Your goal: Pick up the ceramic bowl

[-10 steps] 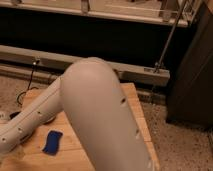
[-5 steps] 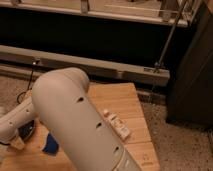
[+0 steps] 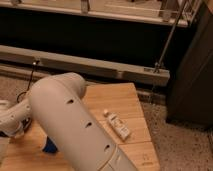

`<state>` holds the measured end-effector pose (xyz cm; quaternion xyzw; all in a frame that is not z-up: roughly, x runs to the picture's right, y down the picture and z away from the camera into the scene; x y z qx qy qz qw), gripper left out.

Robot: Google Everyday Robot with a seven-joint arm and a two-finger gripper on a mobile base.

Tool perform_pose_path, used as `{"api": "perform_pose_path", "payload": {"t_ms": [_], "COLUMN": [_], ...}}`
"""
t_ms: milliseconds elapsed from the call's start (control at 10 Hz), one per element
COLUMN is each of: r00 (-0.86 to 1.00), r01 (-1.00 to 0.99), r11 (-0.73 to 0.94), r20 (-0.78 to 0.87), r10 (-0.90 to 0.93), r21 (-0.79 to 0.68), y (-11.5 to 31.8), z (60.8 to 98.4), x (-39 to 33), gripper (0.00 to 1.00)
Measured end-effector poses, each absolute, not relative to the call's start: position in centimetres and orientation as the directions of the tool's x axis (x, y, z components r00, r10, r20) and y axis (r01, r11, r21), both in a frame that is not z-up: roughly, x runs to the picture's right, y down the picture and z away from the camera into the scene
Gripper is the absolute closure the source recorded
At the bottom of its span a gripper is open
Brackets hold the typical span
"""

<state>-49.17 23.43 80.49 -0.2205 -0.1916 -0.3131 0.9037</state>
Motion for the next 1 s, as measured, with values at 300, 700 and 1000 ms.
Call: {"api": "perform_pose_path", "payload": {"t_ms": [300, 700, 1000], "r00": [0.748, 0.725, 0.736], "r01": [0.633, 0.605, 0.520], "r11": [0.717, 0.782, 0.852], "r20": [0.466, 0.510, 0.536], "r10": [-0.472, -0.464, -0.414], "r21": [-0.290, -0.148, -0.056], "y": [21.8, 14.7, 9.9], "z": [79.3, 71.3, 67.1], "x": [-49.6, -49.2, -45.5], "gripper": [1.00, 1.00, 1.00]}}
